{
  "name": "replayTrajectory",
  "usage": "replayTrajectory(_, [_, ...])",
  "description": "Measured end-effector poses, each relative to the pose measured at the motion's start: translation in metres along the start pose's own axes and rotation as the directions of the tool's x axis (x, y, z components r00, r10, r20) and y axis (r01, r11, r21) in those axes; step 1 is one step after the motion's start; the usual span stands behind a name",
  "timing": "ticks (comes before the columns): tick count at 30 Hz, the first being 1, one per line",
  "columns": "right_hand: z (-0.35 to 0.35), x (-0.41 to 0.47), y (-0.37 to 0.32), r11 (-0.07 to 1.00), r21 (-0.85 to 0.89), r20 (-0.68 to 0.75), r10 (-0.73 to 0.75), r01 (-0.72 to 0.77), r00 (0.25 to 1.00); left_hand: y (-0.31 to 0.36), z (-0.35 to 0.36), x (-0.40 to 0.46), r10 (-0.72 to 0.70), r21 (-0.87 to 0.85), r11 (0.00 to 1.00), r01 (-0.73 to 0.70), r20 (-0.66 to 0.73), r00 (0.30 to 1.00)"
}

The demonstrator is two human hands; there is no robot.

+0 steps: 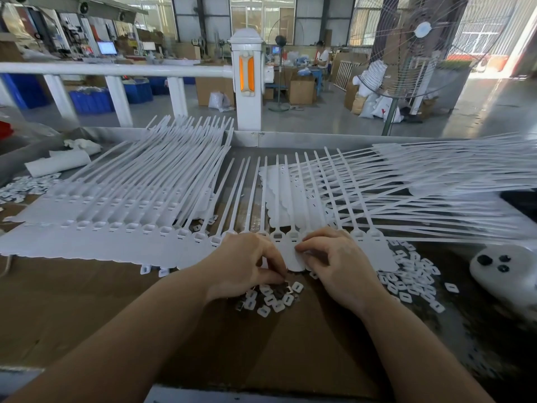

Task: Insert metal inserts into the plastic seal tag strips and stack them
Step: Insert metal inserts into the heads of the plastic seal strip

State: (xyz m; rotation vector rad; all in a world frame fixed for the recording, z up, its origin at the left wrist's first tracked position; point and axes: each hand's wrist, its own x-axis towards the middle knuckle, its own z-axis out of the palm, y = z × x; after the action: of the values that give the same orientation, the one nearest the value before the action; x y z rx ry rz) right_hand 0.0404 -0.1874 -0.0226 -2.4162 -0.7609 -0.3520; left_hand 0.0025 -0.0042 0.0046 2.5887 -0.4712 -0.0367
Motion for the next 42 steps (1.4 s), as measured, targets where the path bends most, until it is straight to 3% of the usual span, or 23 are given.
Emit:
replayTrajectory(4, [-0.001, 0.000, 0.000, 1.000, 0.000, 0.004, 0.007, -0.007, 1.000, 0.004, 0.000, -0.001, 0.035, -0.018, 0.999, -0.034, 0.033, 0.999])
replayTrajectory(9, [-0.001, 0.000, 0.000, 1.000, -0.001, 0.010, 0.011, -0.011, 1.000, 0.008, 0.000, 0.002, 0.071, 0.150, 0.985, -0.084, 0.090, 0.993])
replayTrajectory(14, [0.000, 0.000, 0.000, 1.000, 0.001, 0.008, 0.014, -0.014, 1.000, 0.006, 0.002, 0.001, 0.069, 0.086, 0.993, -0.076, 0.083, 0.994])
replayTrajectory(21, [-0.001, 0.000, -0.001, 1.000, 0.012, 0.011, 0.018, -0.019, 1.000, -0.003, 0.000, 0.012, -0.129, -0.092, 0.989, 0.116, -0.150, 0.980])
replayTrajectory(27, [-0.003, 0.000, -0.001, 0.992, 0.076, -0.087, 0.108, -0.101, 0.990, -0.002, -0.004, 0.040, -0.253, -0.126, 0.964, 0.234, -0.163, 0.954])
replayTrajectory(38, [-0.002, 0.000, -0.001, 0.989, 0.103, -0.123, 0.120, -0.108, 0.985, 0.008, -0.010, 0.068, -0.284, 0.166, 0.943, 0.288, -0.048, 0.958])
replayTrajectory(42, [-0.001, 0.000, -0.001, 0.991, 0.096, -0.120, 0.106, -0.095, 0.987, 0.009, -0.009, 0.070, -0.287, 0.199, 0.936, 0.290, -0.044, 0.957])
